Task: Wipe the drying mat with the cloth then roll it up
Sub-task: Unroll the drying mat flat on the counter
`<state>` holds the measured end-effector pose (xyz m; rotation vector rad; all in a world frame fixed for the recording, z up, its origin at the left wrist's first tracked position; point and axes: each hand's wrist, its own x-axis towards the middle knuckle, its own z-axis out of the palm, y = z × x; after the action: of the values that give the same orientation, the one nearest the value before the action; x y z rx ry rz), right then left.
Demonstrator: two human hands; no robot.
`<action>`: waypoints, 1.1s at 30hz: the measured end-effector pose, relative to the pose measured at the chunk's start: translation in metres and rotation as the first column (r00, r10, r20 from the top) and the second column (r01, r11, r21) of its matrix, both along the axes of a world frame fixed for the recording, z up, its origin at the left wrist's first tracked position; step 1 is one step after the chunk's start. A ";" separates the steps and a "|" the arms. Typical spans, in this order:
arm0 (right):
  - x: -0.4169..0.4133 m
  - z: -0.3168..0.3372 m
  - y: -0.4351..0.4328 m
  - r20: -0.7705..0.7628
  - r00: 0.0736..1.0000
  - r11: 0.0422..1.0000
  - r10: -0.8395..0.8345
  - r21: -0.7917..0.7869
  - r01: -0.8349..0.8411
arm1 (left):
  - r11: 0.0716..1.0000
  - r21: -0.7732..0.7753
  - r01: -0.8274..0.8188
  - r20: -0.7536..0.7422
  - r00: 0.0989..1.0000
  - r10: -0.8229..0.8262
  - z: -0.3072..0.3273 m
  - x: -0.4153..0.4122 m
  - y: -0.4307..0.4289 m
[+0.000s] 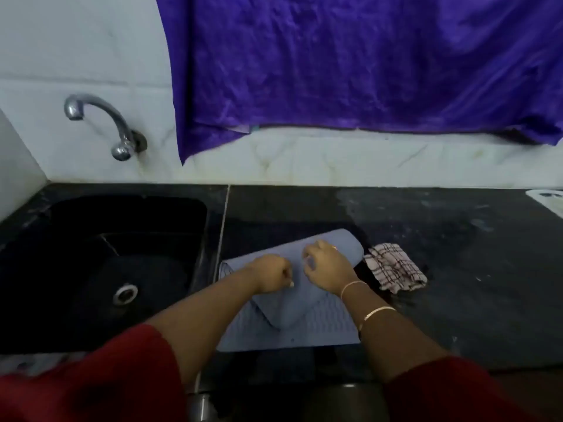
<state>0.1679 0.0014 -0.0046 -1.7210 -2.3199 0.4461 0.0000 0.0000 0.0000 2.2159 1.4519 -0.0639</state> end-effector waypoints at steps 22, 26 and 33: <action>0.046 -0.056 0.025 0.021 0.931 0.930 0.365 -0.059 -0.363 | 0.953 0.268 -0.138 -0.282 0.935 0.215 -0.056 0.044 -0.055; 0.043 -0.055 0.024 -0.003 0.942 0.939 0.337 -0.066 -0.336 | 0.927 0.313 -0.206 -0.283 0.912 0.298 -0.055 0.054 -0.059; 0.047 -0.045 0.033 -0.136 0.894 0.890 0.427 -0.112 -0.442 | 0.860 0.423 -0.285 -0.115 0.925 0.362 -0.021 0.027 -0.034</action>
<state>0.2151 0.0344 -0.0498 -1.1740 -2.6426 0.7765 0.0265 -0.0343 -0.0213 2.2810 2.0911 0.1521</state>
